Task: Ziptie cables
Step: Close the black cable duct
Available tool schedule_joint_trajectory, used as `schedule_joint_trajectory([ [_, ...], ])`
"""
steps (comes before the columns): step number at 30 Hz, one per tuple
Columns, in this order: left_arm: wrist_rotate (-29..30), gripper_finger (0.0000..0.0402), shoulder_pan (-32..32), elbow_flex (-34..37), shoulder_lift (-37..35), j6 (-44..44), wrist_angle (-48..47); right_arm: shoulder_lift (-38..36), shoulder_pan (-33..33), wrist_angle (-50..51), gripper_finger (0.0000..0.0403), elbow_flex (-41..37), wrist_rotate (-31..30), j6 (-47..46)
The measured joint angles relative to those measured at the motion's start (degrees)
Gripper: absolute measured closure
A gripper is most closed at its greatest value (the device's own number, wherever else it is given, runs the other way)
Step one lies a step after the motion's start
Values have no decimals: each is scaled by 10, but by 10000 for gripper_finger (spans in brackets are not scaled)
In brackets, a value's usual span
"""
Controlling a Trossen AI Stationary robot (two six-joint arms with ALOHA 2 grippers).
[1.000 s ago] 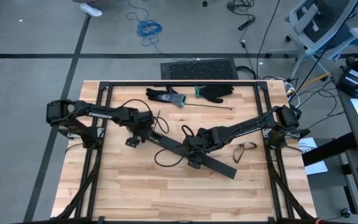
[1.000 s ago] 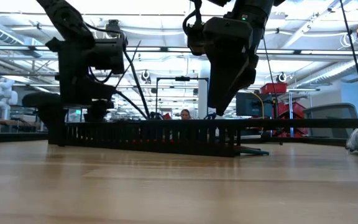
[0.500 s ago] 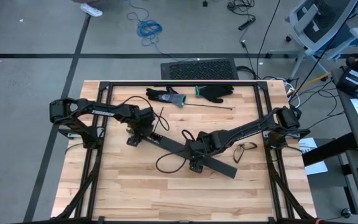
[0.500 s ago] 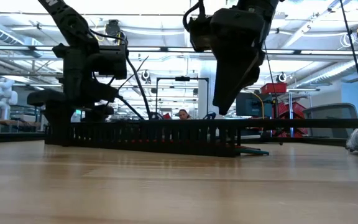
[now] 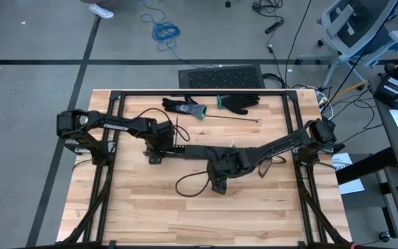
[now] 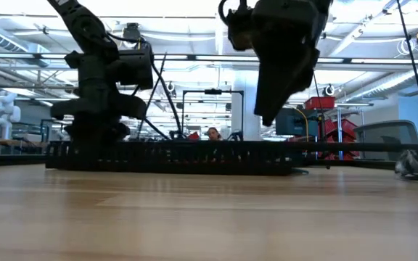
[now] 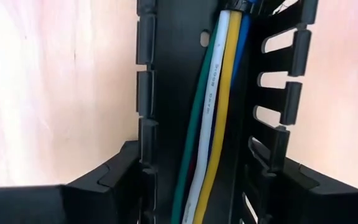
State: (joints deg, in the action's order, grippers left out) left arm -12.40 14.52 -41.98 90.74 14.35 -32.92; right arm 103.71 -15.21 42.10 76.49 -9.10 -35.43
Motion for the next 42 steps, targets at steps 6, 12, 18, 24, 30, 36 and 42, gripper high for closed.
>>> schedule_joint_trajectory([
  [6, -5, 164, -46, -1, 0, -34, 17, -41, 18, -11, 69, 0, -55, 4],
  [12, -11, 165, -85, 6, -1, -71, 24, -52, 70, -16, 69, 0, 10, 9],
  [18, -12, 165, -113, 7, 0, -166, 75, -46, 110, -21, 69, 0, 77, -4],
  [24, 9, 165, -138, 6, 0, -168, 83, -32, 132, -10, 69, 0, 80, 52],
  [30, 21, 165, -140, 6, 0, -182, 86, -19, 136, -26, 74, 0, 75, 121],
  [36, 31, 165, -140, 6, -1, -186, 86, -19, 127, -19, 138, 0, 49, 139],
  [42, 35, 165, -140, 6, -1, -186, 86, -19, 125, -22, 257, 0, 44, 143],
])
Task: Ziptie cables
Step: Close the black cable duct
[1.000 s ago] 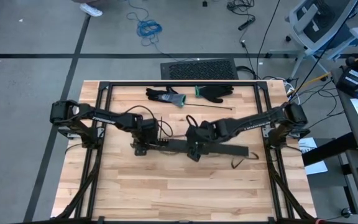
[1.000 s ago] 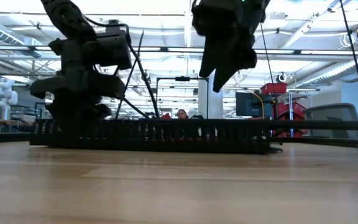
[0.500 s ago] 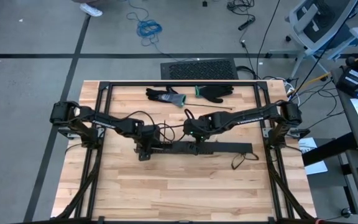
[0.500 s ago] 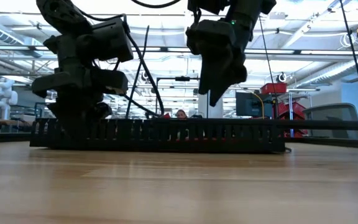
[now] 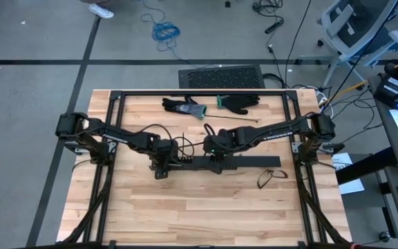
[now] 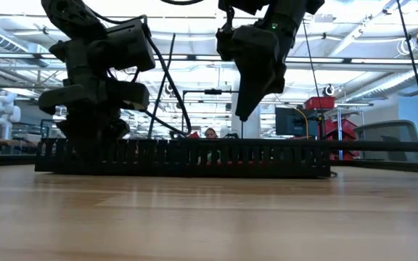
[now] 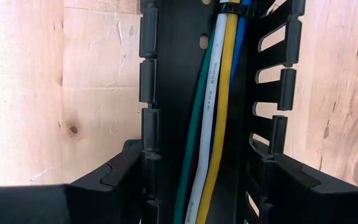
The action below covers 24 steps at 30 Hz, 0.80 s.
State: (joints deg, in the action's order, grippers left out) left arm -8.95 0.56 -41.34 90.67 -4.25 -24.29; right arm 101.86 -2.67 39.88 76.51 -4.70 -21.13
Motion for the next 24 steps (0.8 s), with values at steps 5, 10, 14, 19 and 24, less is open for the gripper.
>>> schedule_joint_trajectory([
  [5, 12, 165, 0, 0, 0, 1, 0, 0, 0, -12, 382, 0, 0, -2],
  [10, 17, 165, 0, 0, 0, 2, 0, 4, -1, -13, 400, 0, 1, -20],
  [14, 28, 166, 0, 0, 0, 1, 0, 28, -1, -17, 402, 0, 23, -22],
  [19, 30, 166, 0, 0, 0, 2, 0, 43, -1, -28, 403, 0, 35, -28],
  [24, 31, 166, 0, 0, 0, 1, 0, 42, -1, -67, 403, 0, 35, -37],
])
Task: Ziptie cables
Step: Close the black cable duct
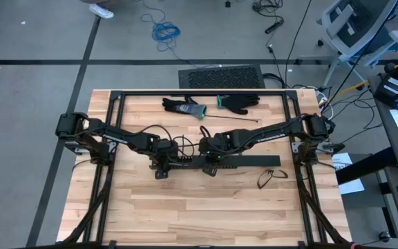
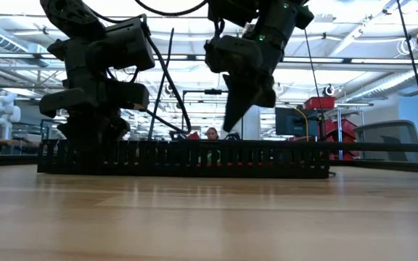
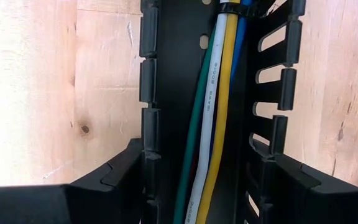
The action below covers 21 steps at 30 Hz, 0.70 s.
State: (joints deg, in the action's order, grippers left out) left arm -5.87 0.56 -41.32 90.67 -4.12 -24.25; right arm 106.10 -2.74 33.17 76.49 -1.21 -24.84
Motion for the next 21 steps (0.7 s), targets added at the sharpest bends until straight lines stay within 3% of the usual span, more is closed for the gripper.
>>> schedule_joint_trajectory([
  [21, 3, 166, 0, 0, 0, -1, 4, 31, 0, -48, 403, 0, 13, 0],
])
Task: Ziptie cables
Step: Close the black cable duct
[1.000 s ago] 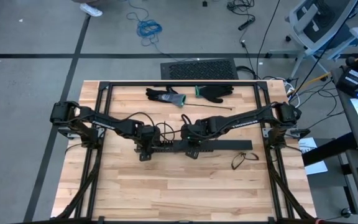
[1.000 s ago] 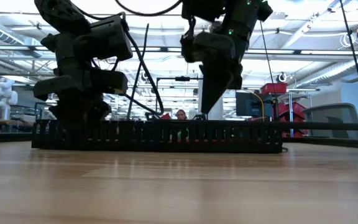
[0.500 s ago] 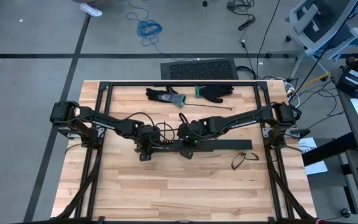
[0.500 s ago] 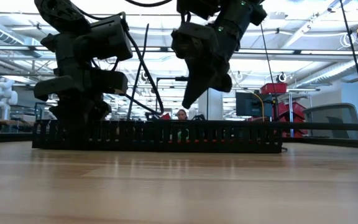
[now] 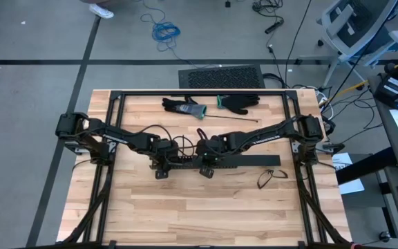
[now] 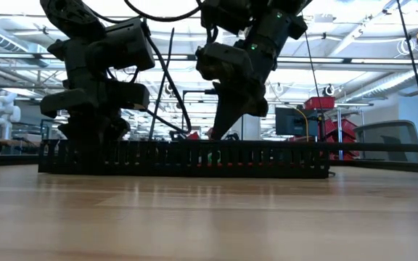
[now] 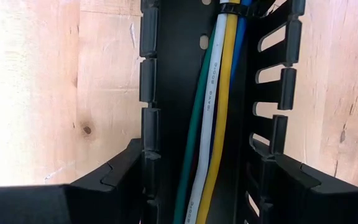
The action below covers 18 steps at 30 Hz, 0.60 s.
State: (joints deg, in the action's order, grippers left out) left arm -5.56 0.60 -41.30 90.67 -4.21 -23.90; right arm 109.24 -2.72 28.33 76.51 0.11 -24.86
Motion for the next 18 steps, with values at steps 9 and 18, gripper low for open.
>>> schedule_joint_trajectory([
  [9, 0, 166, 0, 0, 0, 0, 0, -1, -4, 53, 403, 2, 0, 15],
  [18, 0, 166, 0, 0, 0, 0, -6, -2, -4, 101, 403, 2, 0, 18],
])
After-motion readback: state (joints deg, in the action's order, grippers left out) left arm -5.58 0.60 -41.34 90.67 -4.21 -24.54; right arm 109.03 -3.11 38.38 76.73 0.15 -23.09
